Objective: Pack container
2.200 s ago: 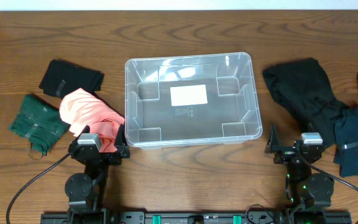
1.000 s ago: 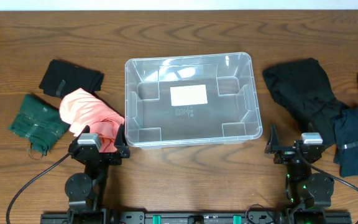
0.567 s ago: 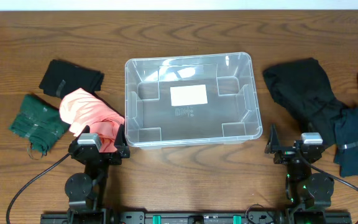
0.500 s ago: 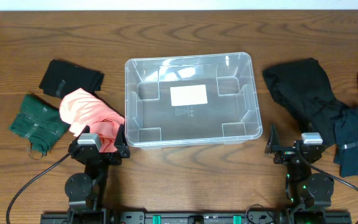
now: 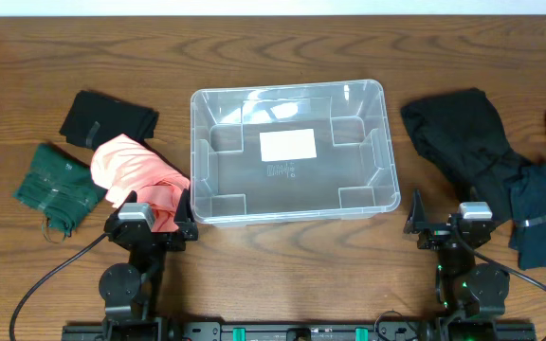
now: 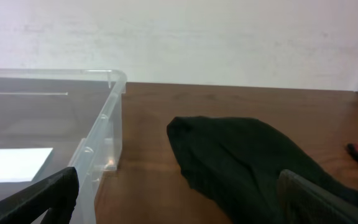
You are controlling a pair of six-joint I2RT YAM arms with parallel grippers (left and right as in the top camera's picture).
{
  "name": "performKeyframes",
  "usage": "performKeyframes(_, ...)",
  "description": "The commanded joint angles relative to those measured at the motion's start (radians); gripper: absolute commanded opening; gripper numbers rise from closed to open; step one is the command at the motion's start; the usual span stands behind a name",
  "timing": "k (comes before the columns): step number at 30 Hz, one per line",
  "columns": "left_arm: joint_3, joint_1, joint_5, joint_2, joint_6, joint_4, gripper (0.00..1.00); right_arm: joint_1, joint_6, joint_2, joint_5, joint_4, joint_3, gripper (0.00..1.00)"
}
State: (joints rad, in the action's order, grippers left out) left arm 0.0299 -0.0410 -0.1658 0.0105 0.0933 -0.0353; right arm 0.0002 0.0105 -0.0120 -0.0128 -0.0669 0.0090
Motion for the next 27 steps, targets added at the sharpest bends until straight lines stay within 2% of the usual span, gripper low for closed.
performKeyframes(1,-0.026,0.005,-0.006,0.0,-0.002,-0.019,0.98,0.008,-0.004,0.005,-0.014,0.009,-0.003,0.99)
performKeyframes(5,-0.026,0.005,-0.006,0.0,0.002,0.002,0.98,0.008,0.021,-0.007,-0.015,0.002,-0.003,0.99)
performKeyframes(9,0.009,0.005,-0.032,0.002,0.172,0.008,0.98,0.008,0.167,-0.008,-0.015,0.048,0.012,0.99)
performKeyframes(15,0.223,0.005,-0.031,0.102,0.15,-0.069,0.98,0.007,0.127,-0.08,0.019,0.028,0.145,0.99)
performKeyframes(18,0.377,0.005,-0.021,0.219,0.106,-0.175,0.98,0.007,0.106,-0.201,0.046,-0.023,0.261,0.99)
performKeyframes(22,0.587,0.005,0.042,0.42,0.048,-0.357,0.98,0.006,0.033,-0.449,0.047,-0.117,0.461,0.99)
performKeyframes(27,0.814,0.003,0.11,0.657,0.042,-0.597,0.98,0.006,-0.054,-0.809,0.115,-0.36,0.767,0.99)
